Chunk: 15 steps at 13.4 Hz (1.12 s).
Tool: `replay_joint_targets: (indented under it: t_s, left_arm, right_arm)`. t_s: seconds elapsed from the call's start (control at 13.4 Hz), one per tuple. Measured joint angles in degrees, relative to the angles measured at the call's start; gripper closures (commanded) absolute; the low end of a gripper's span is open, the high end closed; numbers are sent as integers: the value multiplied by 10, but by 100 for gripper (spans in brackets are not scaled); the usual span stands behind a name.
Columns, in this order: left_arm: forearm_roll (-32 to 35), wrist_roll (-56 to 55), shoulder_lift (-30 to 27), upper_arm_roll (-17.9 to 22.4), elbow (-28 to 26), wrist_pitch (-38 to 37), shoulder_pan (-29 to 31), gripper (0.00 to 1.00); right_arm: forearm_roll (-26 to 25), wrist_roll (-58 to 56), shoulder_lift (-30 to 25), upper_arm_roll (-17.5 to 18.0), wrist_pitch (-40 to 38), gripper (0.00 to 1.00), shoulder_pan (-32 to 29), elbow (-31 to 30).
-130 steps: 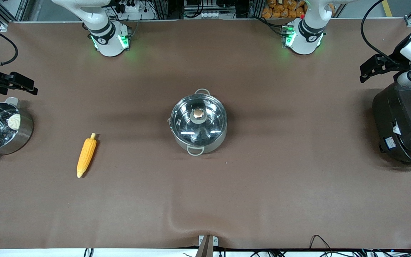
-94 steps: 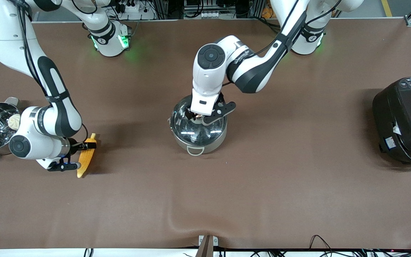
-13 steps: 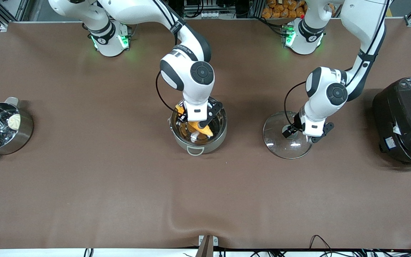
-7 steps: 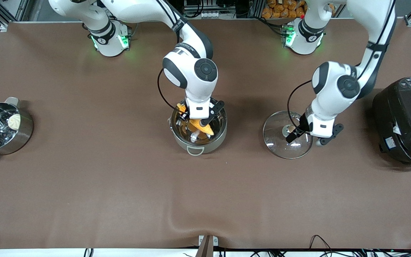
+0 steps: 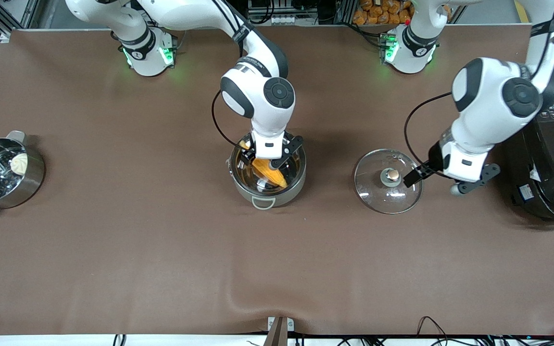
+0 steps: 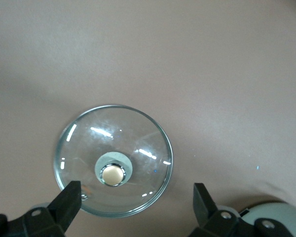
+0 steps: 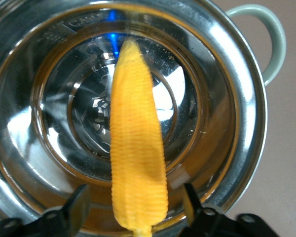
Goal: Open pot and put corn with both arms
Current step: 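Open both grippers and draw both arms back from the pot and lid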
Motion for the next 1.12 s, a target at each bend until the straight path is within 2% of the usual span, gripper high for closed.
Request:
replay_joint_targets:
  t_s: [0.15,0.52,0.82,1.12]
  left_arm:
    - [0,30,-7,0,16,-10,5,0]
    - [12,140,-33,0,25,-36,10,0]
    - [22,185,-42,1,26,-37,13,0]
    - [23,206,-53,1,50,-85,13,0]
  right_arm:
    - [0,1,0,0,0,0,1,0]
    - [-1,2,0,-1,0,0,1,0]
    - [-1,2,-2,-8,-3,0,-3,5]
    - [-2,2,-30,-15,-57,0,-54,13]
